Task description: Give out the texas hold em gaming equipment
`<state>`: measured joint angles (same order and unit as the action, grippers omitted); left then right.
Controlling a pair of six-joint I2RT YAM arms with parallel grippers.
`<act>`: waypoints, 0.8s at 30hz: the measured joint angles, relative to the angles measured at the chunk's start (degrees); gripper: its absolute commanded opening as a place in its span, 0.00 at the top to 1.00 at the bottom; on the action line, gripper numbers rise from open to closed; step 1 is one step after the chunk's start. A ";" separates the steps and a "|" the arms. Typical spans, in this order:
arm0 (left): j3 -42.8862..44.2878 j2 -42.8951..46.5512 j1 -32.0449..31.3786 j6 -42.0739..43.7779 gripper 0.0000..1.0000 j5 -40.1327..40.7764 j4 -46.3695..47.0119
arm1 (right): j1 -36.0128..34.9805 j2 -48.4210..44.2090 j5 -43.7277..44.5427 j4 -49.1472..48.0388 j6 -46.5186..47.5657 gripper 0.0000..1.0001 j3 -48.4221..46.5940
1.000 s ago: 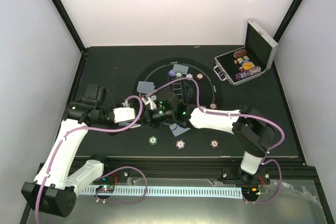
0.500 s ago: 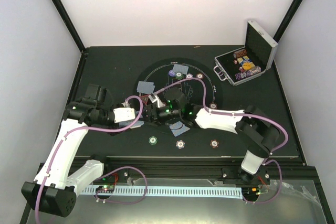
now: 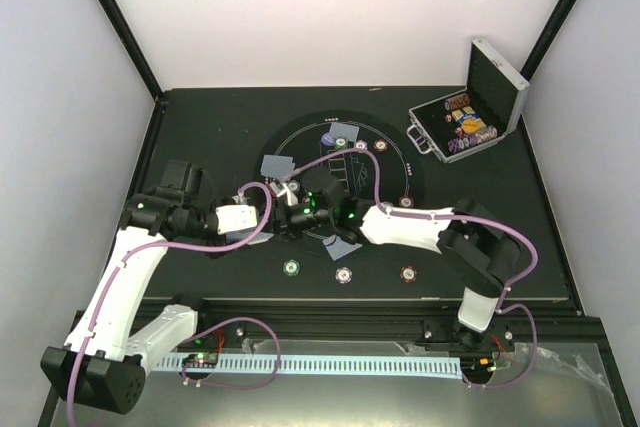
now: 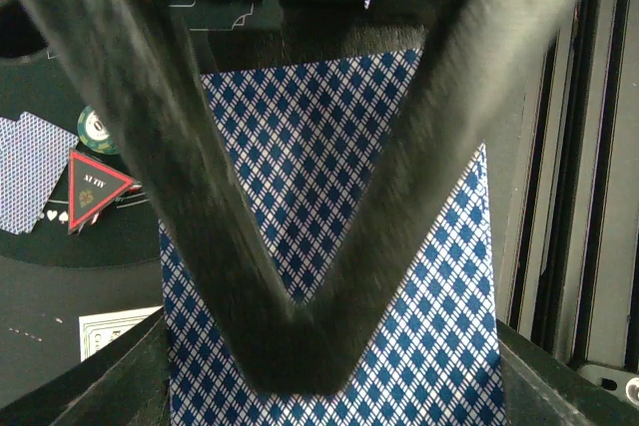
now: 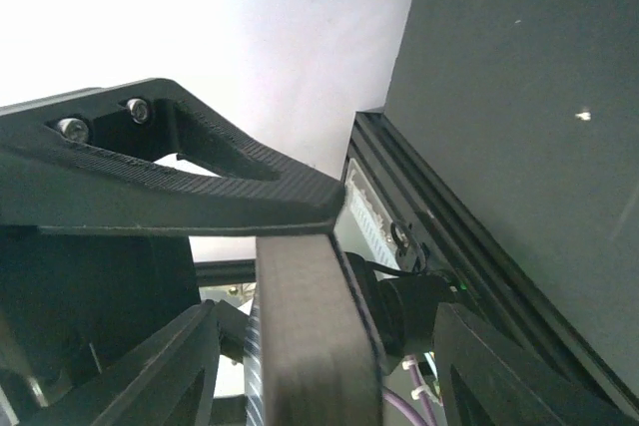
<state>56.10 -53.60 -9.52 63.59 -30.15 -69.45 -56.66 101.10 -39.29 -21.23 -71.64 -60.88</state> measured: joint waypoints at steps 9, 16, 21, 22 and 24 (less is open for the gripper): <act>0.00 -0.04 0.00 0.07 0.98 0.07 -0.09 | -1.11 4.13 -0.96 -5.20 -3.65 0.46 -0.85; 0.02 -0.11 -0.07 0.28 0.98 -0.57 -0.37 | -0.59 4.07 -1.42 -9.53 -4.39 0.52 1.31; 0.02 -0.11 -0.31 0.31 0.98 -0.72 -0.74 | 0.57 2.27 -2.03 -13.09 -4.79 0.54 4.92; 0.02 -0.11 -0.31 0.31 0.98 -0.72 -0.74 | 0.74 1.90 -2.03 -13.05 -4.74 0.54 5.25; 0.02 -0.11 -0.31 0.28 0.98 -0.74 -0.74 | 1.01 1.20 -1.99 -12.52 -4.44 0.55 5.66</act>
<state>56.12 -53.71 -9.82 63.88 -30.89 -70.19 -55.66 102.30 -41.28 -33.76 -76.07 -55.22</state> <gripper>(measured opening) 0.673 0.459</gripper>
